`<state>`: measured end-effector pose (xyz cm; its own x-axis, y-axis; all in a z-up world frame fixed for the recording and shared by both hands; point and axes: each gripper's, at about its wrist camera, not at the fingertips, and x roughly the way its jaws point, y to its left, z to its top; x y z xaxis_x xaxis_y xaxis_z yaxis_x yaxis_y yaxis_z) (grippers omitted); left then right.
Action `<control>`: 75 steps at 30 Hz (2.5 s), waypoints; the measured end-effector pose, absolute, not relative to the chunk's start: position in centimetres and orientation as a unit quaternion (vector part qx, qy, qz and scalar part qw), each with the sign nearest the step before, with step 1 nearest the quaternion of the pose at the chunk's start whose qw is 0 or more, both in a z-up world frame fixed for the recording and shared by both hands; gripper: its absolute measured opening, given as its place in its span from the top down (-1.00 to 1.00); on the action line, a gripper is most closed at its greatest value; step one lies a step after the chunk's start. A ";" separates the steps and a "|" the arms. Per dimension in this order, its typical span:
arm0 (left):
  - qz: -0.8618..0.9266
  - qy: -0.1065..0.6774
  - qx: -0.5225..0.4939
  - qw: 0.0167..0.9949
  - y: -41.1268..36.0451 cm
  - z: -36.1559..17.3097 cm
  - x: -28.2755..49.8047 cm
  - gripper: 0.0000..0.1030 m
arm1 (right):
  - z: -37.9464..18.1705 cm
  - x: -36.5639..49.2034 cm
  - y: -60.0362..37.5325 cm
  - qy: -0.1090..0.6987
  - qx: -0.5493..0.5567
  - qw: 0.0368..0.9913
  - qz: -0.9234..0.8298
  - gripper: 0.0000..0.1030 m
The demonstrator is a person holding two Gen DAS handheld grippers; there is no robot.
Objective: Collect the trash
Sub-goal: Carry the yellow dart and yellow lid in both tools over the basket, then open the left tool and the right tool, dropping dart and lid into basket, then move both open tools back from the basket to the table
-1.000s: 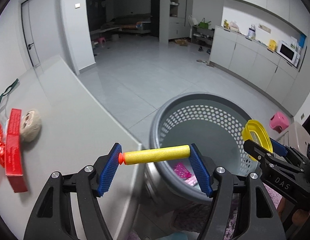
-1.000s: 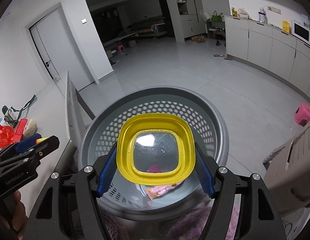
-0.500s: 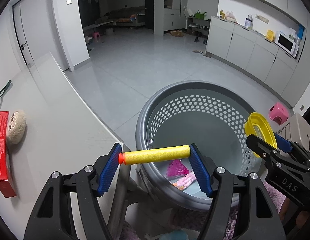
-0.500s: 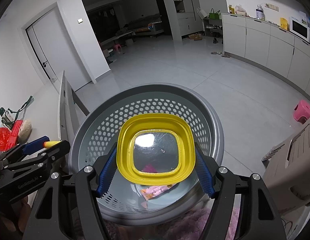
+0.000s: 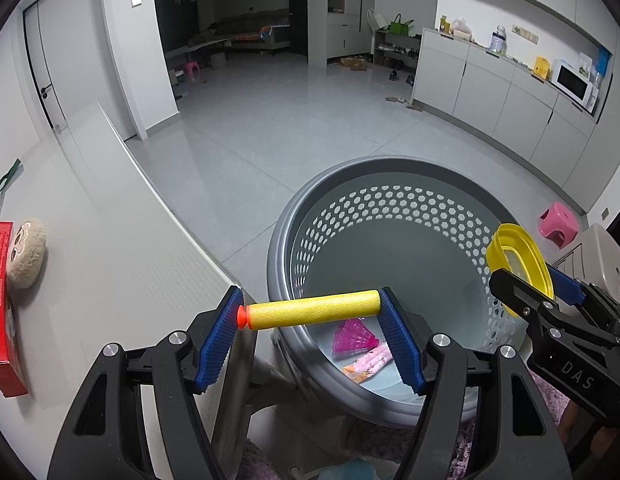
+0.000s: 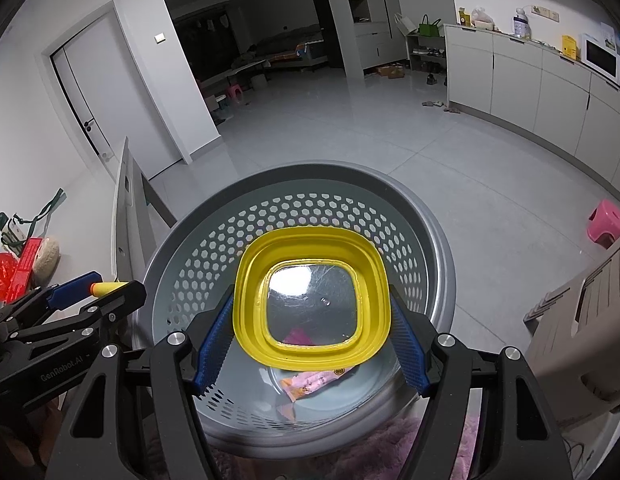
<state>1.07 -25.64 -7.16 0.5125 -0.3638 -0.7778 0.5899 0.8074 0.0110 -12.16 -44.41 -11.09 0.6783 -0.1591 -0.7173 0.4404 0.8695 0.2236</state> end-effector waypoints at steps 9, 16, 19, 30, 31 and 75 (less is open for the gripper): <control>-0.276 0.410 0.139 0.858 -25.4 -7.2 1.2 -0.30 | -11.3 -11.9 -44.3 0.368 0.195 0.894 -0.167 -0.32; -0.276 0.412 0.139 0.857 -25.5 -7.5 1.1 -0.31 | -11.4 -11.9 -44.4 0.368 0.196 0.893 -0.168 -0.32; -0.276 0.413 0.137 0.857 -25.5 -7.6 1.1 -0.32 | -11.3 -11.8 -44.5 0.366 0.197 0.894 -0.169 -0.33; -0.274 0.411 0.138 0.858 -25.2 -7.2 1.0 -0.46 | -11.2 -12.2 -44.5 0.357 0.198 0.896 -0.176 -0.42; -0.274 0.412 0.138 0.858 -25.2 -7.2 1.0 -0.46 | -11.2 -12.2 -44.4 0.357 0.199 0.896 -0.175 -0.42; -0.241 0.373 0.099 0.890 -19.8 -3.1 -0.7 -0.54 | -7.9 -14.2 -41.4 0.327 0.183 0.915 -0.146 -0.42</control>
<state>-0.75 -19.76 -3.08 0.6049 -0.3559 -0.7124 0.5033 0.8641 -0.0044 -14.17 -41.39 -7.90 0.7430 -0.1467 -0.6530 0.3869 0.8903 0.2403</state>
